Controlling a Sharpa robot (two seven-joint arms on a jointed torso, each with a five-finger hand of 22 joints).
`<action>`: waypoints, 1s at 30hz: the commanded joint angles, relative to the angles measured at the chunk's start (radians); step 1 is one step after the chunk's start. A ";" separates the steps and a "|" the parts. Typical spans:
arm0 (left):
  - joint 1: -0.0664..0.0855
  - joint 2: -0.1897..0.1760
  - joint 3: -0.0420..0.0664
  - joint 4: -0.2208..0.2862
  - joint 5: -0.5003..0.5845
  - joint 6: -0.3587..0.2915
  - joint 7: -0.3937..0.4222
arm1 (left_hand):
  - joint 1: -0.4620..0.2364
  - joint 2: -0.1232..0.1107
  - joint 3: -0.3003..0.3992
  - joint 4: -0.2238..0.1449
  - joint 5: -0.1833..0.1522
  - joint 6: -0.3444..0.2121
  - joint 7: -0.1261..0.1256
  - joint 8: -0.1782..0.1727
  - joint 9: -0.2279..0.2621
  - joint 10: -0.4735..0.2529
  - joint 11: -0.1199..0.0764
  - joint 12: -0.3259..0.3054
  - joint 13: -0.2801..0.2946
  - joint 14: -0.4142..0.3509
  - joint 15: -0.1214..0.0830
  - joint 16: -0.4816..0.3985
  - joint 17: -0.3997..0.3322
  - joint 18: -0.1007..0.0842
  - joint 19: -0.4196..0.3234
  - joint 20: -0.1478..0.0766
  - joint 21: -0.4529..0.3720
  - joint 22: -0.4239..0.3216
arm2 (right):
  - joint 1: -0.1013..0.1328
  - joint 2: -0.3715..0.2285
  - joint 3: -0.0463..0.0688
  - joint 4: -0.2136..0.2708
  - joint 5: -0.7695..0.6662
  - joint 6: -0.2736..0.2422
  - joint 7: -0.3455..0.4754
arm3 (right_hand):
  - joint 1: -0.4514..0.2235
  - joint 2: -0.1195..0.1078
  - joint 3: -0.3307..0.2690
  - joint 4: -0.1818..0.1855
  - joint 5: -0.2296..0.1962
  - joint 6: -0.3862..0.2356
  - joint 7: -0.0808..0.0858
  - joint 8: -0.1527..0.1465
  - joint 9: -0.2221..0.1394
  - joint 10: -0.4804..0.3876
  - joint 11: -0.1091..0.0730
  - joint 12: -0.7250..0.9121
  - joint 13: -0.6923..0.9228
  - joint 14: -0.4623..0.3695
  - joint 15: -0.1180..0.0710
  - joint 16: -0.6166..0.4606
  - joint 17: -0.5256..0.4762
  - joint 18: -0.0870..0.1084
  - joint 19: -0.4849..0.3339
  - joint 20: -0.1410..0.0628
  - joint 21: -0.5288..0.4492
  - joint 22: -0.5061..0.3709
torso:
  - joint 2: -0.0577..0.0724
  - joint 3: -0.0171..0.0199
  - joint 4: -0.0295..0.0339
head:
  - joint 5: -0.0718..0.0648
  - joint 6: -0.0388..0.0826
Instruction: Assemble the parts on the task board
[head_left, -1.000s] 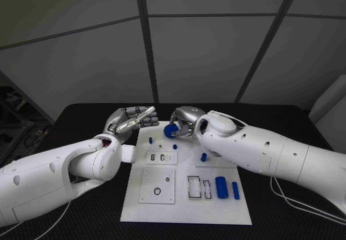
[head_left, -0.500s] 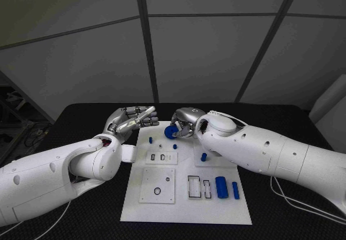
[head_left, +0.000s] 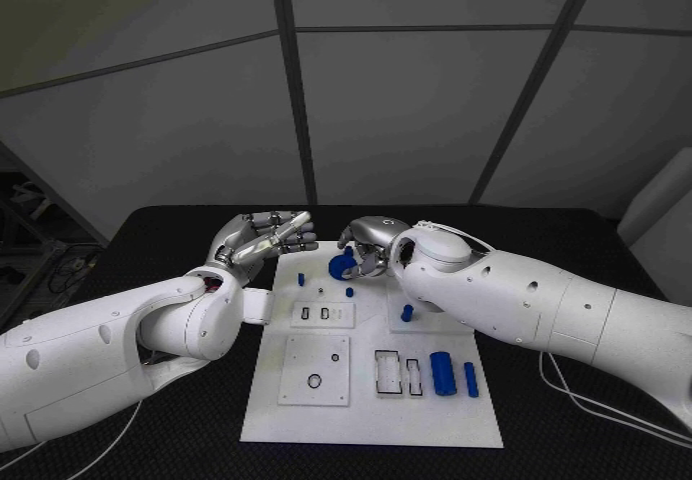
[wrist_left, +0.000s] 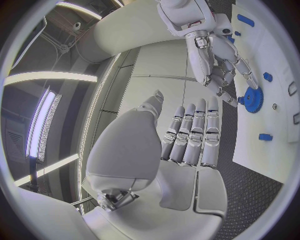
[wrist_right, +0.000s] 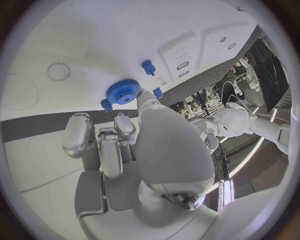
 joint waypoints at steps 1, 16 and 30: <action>0.002 -0.001 0.001 0.001 -0.013 0.011 0.002 | -0.002 0.012 0.000 -0.004 -0.003 0.004 0.003 -0.005 -0.001 0.004 0.003 -0.005 0.000 -0.003 0.003 -0.003 -0.001 -0.021 -0.001 0.004 -0.004 -0.001 | 0.002 -0.003 0.000 0.003 0.014 0.024 0.012 | -0.004 0.002 0.000 0.006 0.002 0.026 -0.001 0.009 0.002 0.010 0.001 0.008 0.007 0.104 0.009 0.005 0.263 -0.011 0.002 0.006 -0.003 0.002 | 0.000 -0.0001 -0.0008 | 0.000 0.000; 0.002 -0.005 0.001 -0.004 -0.013 0.013 0.003 | -0.002 0.012 0.000 -0.004 -0.003 0.005 0.003 -0.005 -0.001 0.004 0.003 -0.006 0.000 -0.004 0.004 -0.004 -0.001 -0.021 -0.001 0.004 -0.004 -0.001 | 0.001 -0.156 0.001 0.131 0.185 -0.244 0.162 | -0.003 0.021 0.007 -0.011 0.057 0.062 -0.001 0.012 -0.002 0.043 0.001 0.044 0.051 0.104 0.008 0.005 0.263 -0.011 0.004 0.005 -0.001 0.006 | -0.002 0.0014 -0.0040 | -0.002 0.005; 0.002 -0.008 0.001 -0.014 -0.013 0.014 0.002 | -0.002 0.013 0.000 -0.004 -0.003 0.005 0.002 -0.005 -0.001 0.005 0.003 -0.006 0.000 -0.004 0.004 -0.004 -0.001 -0.021 -0.001 0.004 -0.005 -0.002 | 0.002 -0.441 0.001 0.227 0.365 -0.143 0.221 | 0.011 0.013 0.002 -0.028 0.062 0.099 -0.007 0.020 -0.001 0.014 -0.004 0.016 0.018 0.094 0.004 -0.011 0.225 -0.003 -0.024 0.003 -0.025 -0.034 | -0.008 0.0043 -0.0148 | -0.023 0.014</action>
